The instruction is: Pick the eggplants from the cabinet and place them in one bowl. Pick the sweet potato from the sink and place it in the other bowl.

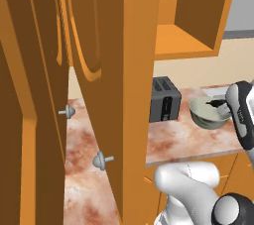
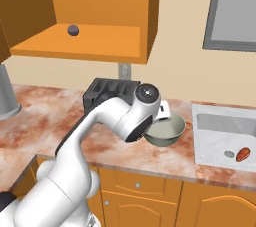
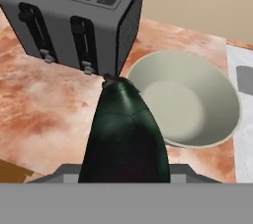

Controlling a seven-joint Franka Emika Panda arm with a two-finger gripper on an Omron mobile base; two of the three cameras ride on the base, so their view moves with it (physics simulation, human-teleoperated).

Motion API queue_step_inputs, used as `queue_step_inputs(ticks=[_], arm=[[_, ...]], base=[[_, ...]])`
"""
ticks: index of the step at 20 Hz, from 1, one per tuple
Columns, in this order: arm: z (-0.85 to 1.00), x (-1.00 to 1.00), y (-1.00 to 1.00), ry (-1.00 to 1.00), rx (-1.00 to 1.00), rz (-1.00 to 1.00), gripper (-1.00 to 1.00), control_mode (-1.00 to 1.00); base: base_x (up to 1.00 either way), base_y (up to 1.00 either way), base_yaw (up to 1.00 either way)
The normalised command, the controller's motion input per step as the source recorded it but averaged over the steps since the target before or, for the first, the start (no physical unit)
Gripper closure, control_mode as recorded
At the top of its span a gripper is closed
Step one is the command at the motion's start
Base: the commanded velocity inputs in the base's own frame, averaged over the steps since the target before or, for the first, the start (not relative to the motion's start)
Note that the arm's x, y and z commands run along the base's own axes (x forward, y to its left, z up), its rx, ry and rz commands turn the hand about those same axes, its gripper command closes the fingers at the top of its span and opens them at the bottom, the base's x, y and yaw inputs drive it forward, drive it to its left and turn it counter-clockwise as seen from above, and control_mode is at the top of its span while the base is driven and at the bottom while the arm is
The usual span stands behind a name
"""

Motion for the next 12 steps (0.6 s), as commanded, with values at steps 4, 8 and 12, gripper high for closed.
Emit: queue_step_inputs(ticks=[4,8,12], arm=[[-0.07,0.13,0.0,0.0,0.0,-0.11,1.0,-1.0],[-0.05,0.09,0.0,0.0,0.0,-0.11,1.0,-1.0],[-0.01,0.0,0.0,0.0,0.0,-0.01,1.0,-1.0]], base=[[0.0,0.0,0.0],[0.0,0.0,0.0],[0.0,0.0,0.0]])
